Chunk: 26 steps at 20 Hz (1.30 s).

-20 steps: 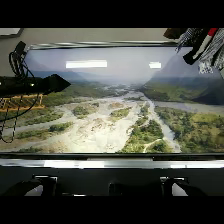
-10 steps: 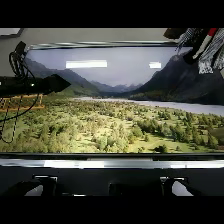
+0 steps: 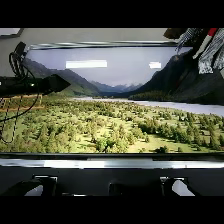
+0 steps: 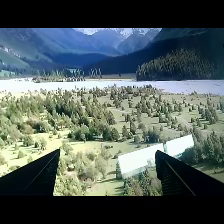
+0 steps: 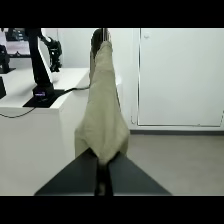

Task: Fold the clothes and pants, and hang the long-sleeved shirts on hangers.

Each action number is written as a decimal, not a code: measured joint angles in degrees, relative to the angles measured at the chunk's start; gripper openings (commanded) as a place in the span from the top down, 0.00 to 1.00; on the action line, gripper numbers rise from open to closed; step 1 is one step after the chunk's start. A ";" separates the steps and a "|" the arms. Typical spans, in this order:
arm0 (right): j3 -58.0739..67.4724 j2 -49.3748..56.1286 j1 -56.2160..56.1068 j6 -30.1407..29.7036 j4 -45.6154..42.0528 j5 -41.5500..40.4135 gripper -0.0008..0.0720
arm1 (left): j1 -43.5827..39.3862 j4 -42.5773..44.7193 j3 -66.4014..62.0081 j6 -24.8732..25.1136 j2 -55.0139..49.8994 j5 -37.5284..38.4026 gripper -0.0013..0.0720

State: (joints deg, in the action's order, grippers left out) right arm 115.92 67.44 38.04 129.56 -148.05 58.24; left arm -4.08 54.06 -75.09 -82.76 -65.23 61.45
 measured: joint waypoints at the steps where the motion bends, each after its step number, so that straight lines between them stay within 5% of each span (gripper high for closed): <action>1: 0.00 0.00 0.37 -0.24 0.85 0.92 0.95 | 0.00 0.04 0.00 -0.04 0.00 0.00 0.06; 3: 0.00 -0.07 0.76 -1.51 2.54 2.14 0.81 | 0.00 0.07 0.00 -0.26 0.00 0.02 0.06; 7: 0.00 -1.27 1.09 -3.65 5.35 4.02 0.31 | 0.00 0.11 0.00 -0.37 0.00 0.02 0.06; 13: 0.02 -7.43 1.14 -3.98 6.45 1.01 0.33 | 1.29 0.13 0.00 -2.73 0.72 0.11 0.06; 17: 0.07 -11.45 1.05 -1.27 14.43 -12.57 0.73 | 3.80 0.17 0.00 -3.76 1.92 0.24 0.11; 19: 0.07 -11.58 0.92 -4.26 27.34 -17.53 0.95 | 4.79 0.20 0.00 -4.24 2.49 0.24 0.75; 20: 0.07 -10.99 0.26 -8.96 36.50 -18.29 0.95 | 5.07 0.31 0.00 -4.17 2.75 0.35 0.93; 23: -0.04 -7.02 -6.34 -26.58 60.28 -12.57 0.96 | 5.57 0.50 0.00 -2.21 3.74 1.38 0.96; 26: -0.90 -2.25 -18.43 -38.25 66.86 -0.17 0.96 | 5.70 3.50 0.00 -0.20 5.60 2.43 0.96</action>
State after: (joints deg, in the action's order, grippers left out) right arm 115.02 65.19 19.62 91.31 -81.19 58.06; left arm 1.63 57.56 -75.09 -82.96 -59.64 63.88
